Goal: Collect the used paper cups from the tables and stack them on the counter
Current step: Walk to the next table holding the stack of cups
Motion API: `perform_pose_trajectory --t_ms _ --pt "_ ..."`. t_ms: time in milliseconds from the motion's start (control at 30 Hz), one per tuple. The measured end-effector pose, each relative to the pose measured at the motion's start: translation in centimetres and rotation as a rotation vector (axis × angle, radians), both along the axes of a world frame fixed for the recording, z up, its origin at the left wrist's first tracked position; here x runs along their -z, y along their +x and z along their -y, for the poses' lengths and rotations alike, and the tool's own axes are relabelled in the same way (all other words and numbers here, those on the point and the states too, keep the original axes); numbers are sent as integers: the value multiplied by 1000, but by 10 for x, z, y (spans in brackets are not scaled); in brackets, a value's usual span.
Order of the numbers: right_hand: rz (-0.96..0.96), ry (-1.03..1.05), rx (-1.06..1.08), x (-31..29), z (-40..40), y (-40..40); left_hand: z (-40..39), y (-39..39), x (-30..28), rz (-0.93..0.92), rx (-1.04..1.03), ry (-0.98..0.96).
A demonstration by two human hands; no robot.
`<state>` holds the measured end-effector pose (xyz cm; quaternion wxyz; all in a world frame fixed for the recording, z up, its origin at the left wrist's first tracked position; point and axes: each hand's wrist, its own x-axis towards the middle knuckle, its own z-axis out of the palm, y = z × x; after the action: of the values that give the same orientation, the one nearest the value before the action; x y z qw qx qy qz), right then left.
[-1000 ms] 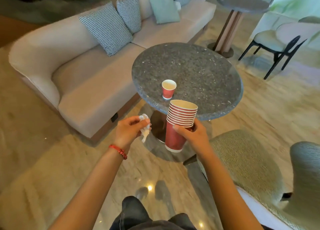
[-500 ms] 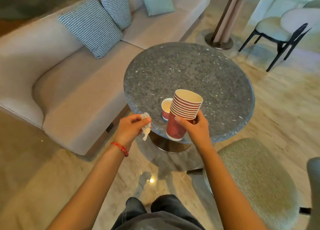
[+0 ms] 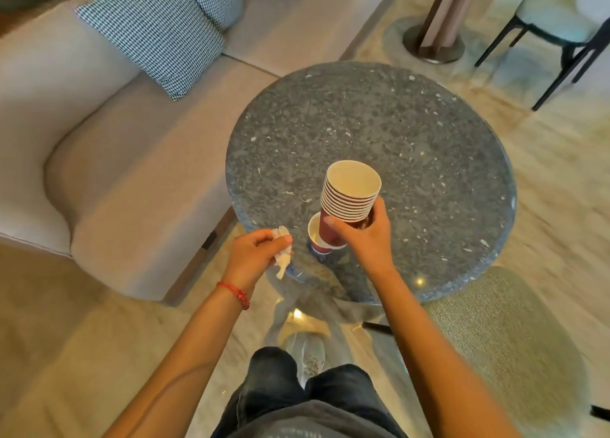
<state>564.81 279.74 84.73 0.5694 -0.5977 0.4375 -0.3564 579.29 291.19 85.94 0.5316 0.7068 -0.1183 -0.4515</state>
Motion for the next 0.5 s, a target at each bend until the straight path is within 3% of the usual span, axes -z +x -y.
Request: perform_pose_trajectory --t_ms 500 --pt "-140 -76 -24 44 -1 14 16 32 19 -21 30 86"
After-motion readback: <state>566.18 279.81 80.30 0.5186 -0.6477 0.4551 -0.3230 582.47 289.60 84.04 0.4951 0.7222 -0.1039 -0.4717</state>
